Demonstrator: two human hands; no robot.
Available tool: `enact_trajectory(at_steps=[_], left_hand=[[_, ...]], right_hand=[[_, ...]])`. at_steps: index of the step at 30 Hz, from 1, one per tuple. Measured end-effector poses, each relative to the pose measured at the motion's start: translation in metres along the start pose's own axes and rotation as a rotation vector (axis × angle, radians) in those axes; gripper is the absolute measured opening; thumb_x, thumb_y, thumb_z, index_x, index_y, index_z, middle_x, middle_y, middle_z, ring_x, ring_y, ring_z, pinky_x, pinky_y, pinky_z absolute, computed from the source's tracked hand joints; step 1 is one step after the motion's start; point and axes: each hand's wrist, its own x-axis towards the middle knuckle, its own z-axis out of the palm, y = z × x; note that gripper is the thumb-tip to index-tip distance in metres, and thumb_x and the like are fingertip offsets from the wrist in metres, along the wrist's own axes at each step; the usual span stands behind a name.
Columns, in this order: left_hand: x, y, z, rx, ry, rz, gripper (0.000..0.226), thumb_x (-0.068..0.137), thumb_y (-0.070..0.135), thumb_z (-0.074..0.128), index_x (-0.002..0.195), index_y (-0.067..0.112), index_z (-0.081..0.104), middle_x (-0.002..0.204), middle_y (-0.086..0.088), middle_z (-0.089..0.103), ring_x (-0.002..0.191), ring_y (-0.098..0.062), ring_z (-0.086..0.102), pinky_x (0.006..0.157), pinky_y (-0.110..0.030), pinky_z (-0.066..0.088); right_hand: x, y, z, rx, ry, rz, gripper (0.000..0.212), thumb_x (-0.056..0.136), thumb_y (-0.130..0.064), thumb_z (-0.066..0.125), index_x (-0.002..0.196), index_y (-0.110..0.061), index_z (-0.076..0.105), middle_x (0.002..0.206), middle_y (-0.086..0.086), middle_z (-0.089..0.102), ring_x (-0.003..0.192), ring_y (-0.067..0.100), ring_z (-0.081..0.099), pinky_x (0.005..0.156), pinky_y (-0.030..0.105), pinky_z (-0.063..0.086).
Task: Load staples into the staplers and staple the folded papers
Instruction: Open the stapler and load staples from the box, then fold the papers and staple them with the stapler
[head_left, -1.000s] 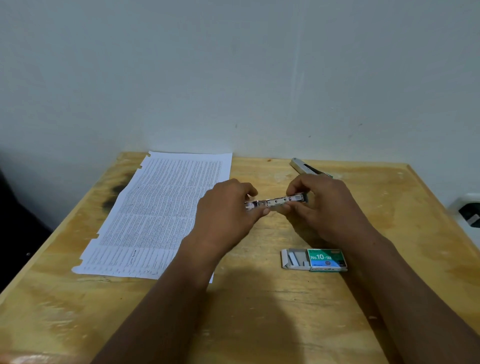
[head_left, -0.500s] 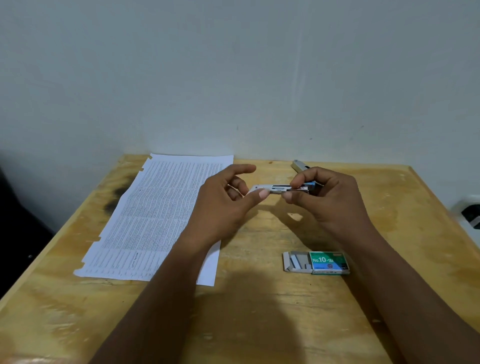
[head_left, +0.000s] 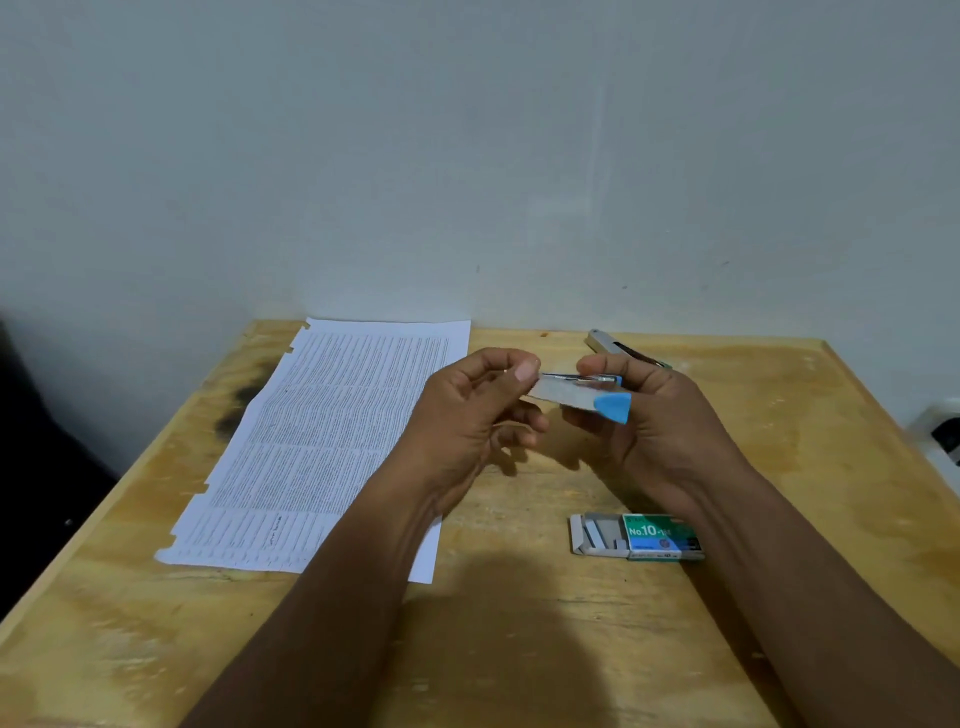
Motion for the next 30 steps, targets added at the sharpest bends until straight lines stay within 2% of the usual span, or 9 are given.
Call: enact_trajectory(at_steps=[4,9,12,15,17,19,24,27,30], left_hand=[[0.005,-0.001,0.001,0.01,0.23,0.162,0.023,0.078,0.028,0.078,0.091,0.009,0.075,0.071,-0.006,0.069,0.057,-0.015,0.066,0.054,-0.023,0.056],[0.001,-0.009,0.002,0.417,0.303,0.283,0.012,0.084,0.03,0.081,0.09,0.02,0.076,0.075,0.005,0.074,0.067,-0.005,0.067,0.064,-0.025,0.055],[0.004,-0.012,-0.004,0.802,0.349,0.295,0.038,0.083,0.062,0.071,0.108,0.034,0.068,0.097,0.012,0.072,0.095,0.001,0.062,0.084,-0.028,0.047],[0.005,-0.01,-0.02,1.387,0.471,0.094,0.084,0.081,0.089,0.036,0.141,0.032,0.05,0.144,-0.001,0.054,0.136,-0.024,0.044,0.111,-0.05,0.031],[0.003,-0.009,-0.028,1.571,0.47,-0.095,0.094,0.079,0.091,0.034,0.149,0.027,0.041,0.157,-0.01,0.038,0.145,-0.034,0.031,0.114,-0.054,0.025],[0.001,-0.011,-0.033,1.641,0.425,-0.149,0.088,0.081,0.085,0.043,0.147,0.026,0.043,0.155,-0.011,0.038,0.143,-0.035,0.033,0.112,-0.051,0.029],[-0.001,-0.009,-0.02,1.608,0.436,0.039,0.048,0.09,0.06,0.058,0.118,0.021,0.065,0.121,-0.003,0.063,0.114,-0.028,0.056,0.086,-0.04,0.048],[-0.004,-0.007,-0.009,1.538,0.497,0.137,0.022,0.092,0.035,0.057,0.095,0.018,0.07,0.095,0.001,0.069,0.092,-0.025,0.065,0.074,-0.036,0.053],[-0.013,0.001,-0.002,1.428,0.594,0.245,0.017,0.094,0.031,0.057,0.087,0.021,0.069,0.084,0.007,0.07,0.078,-0.018,0.066,0.065,-0.031,0.049]], right_hand=[[-0.002,-0.003,-0.002,0.28,-0.151,0.027,0.036,0.083,-0.016,0.064,0.114,0.003,0.067,0.106,0.019,0.07,0.095,0.03,0.07,0.083,0.037,0.06],[0.001,0.008,0.006,-0.172,0.073,-0.157,0.034,0.079,-0.03,0.077,0.107,-0.012,0.074,0.102,0.009,0.077,0.101,0.025,0.072,0.087,0.036,0.057],[0.001,0.004,0.003,-0.269,0.143,-0.28,0.023,0.081,-0.027,0.077,0.1,-0.016,0.076,0.096,0.005,0.078,0.094,0.021,0.074,0.083,0.033,0.058],[0.003,-0.002,-0.005,-0.286,0.185,-0.348,0.024,0.079,-0.026,0.079,0.1,-0.015,0.076,0.094,0.006,0.077,0.089,0.019,0.074,0.083,0.033,0.058],[0.003,-0.003,-0.008,-0.222,0.211,-0.327,0.027,0.076,-0.03,0.08,0.098,-0.015,0.077,0.098,0.011,0.076,0.09,0.02,0.072,0.083,0.034,0.058],[0.005,-0.006,-0.009,-0.052,0.217,-0.263,0.021,0.079,-0.029,0.078,0.094,-0.014,0.076,0.095,0.011,0.077,0.092,0.023,0.07,0.084,0.036,0.057],[0.004,-0.011,-0.008,0.261,0.188,-0.078,0.025,0.09,-0.017,0.064,0.113,-0.005,0.065,0.086,0.009,0.063,0.076,0.023,0.066,0.076,0.039,0.06],[0.003,-0.007,-0.007,0.093,0.128,-0.008,0.021,0.091,-0.012,0.057,0.111,-0.009,0.064,0.073,0.008,0.053,0.057,0.019,0.055,0.051,0.031,0.049],[0.004,-0.003,-0.006,-0.04,0.067,0.003,0.022,0.091,-0.009,0.059,0.112,-0.007,0.065,0.075,0.01,0.05,0.054,0.018,0.05,0.044,0.028,0.039]])
